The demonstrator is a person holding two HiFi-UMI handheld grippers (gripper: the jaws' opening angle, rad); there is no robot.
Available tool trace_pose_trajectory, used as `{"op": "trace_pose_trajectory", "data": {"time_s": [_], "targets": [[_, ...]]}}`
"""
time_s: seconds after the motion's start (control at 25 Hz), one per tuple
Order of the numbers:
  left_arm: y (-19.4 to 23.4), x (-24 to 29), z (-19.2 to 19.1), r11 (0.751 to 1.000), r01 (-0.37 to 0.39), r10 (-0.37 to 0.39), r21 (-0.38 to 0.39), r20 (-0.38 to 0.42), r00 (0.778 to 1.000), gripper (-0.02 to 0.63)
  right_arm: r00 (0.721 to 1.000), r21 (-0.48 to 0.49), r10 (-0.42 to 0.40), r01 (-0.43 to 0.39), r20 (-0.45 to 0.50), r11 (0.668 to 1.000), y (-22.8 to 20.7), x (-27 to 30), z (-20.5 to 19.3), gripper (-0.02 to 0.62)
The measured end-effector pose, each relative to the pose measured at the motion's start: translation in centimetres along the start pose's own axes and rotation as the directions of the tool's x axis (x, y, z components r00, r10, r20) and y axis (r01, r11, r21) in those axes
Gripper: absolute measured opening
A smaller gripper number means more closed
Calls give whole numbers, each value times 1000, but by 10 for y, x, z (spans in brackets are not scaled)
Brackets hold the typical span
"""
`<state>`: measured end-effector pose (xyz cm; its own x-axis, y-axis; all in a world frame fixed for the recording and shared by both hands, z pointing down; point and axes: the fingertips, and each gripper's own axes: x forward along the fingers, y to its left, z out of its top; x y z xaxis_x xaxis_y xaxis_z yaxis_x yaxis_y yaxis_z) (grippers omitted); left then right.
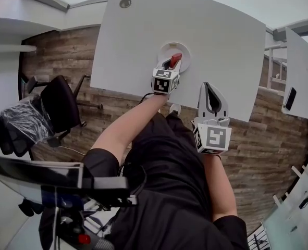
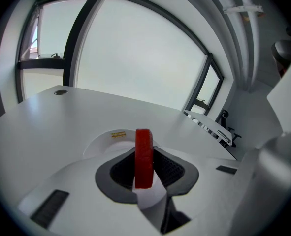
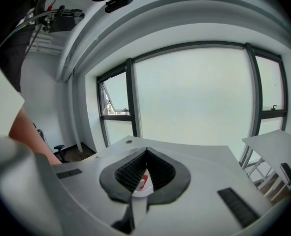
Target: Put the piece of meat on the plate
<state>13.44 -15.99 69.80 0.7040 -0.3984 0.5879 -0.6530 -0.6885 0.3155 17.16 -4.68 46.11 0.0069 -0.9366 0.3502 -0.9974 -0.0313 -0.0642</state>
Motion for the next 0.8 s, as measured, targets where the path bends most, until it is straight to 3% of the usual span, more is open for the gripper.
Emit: {"op": "trace_pose_trajectory", "data": {"time_s": [0.8], "targets": [[-11,15,5,999,28,-27,39,-22,999,98,1000,-10,-14,14,-11,1000,-4,-11,-7,6]]}}
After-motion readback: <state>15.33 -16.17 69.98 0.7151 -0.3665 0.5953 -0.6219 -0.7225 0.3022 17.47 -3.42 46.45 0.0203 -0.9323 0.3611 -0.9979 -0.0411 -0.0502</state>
